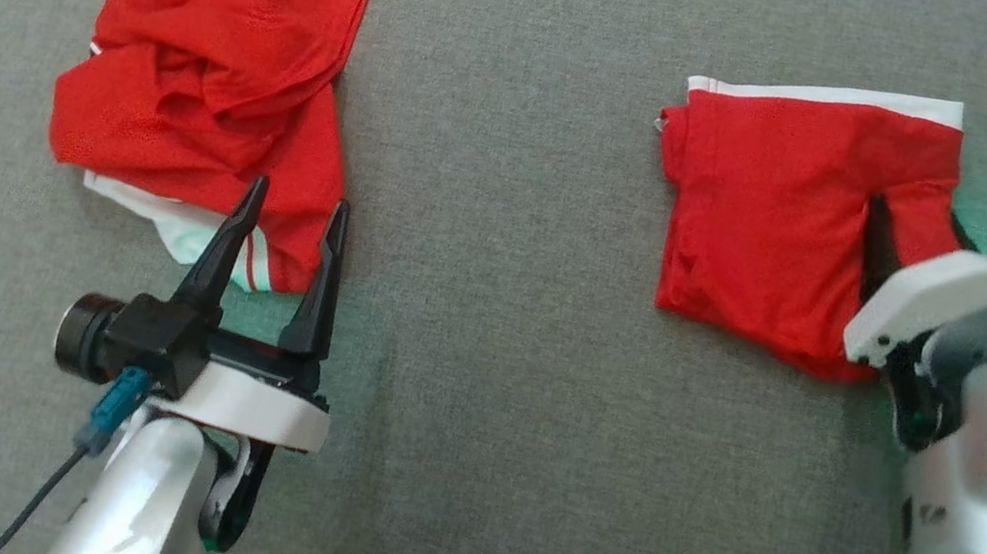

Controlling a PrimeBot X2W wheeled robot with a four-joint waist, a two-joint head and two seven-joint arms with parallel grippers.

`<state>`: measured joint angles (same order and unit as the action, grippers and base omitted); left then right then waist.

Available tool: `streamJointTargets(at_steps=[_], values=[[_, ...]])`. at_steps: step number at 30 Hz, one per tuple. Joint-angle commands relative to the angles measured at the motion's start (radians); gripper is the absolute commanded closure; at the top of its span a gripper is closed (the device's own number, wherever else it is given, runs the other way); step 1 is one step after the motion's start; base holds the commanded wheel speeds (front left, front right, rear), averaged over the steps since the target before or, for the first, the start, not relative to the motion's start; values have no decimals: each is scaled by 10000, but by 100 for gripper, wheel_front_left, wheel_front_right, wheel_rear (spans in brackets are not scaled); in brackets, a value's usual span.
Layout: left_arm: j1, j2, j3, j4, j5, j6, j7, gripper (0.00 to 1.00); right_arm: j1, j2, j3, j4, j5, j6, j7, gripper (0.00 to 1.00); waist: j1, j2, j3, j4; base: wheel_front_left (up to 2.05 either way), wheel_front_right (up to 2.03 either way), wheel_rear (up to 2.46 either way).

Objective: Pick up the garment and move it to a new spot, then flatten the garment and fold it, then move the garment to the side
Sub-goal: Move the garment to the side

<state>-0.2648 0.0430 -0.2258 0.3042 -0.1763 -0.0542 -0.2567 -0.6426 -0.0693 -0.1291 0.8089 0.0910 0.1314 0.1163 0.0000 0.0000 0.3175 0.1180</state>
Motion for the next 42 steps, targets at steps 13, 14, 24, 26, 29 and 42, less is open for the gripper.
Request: streamJointTargets(at_steps=[13,14,24,26,29,42], values=[[-259,72,478,-356,79,25,-51,0,-137,-1927,2807,-343,-120,-7,148,100,0,0,-316,-634,0,0,0],[-268,72,498,-377,96,17,-51,0,-95,-2273,2951,-440,-71,-7,227,100,0,0,-295,-679,0,0,0],[-493,72,592,-512,200,-111,-51,0,-38,-5309,2921,-635,-234,-7,437,100,0,0,220,-700,0,0,0],[-540,72,622,-493,225,-140,-51,0,-89,-5633,2644,-526,-372,-7,305,100,0,0,317,-643,0,0,0],[-592,72,669,-478,257,-182,-51,0,-153,-5872,2171,-337,-695,-7,138,100,0,0,402,-574,0,0,0],[-645,72,767,-432,339,-215,-51,0,-398,-5256,694,-43,-1228,-7,-189,0,0,0,359,-562,0,0,0]])
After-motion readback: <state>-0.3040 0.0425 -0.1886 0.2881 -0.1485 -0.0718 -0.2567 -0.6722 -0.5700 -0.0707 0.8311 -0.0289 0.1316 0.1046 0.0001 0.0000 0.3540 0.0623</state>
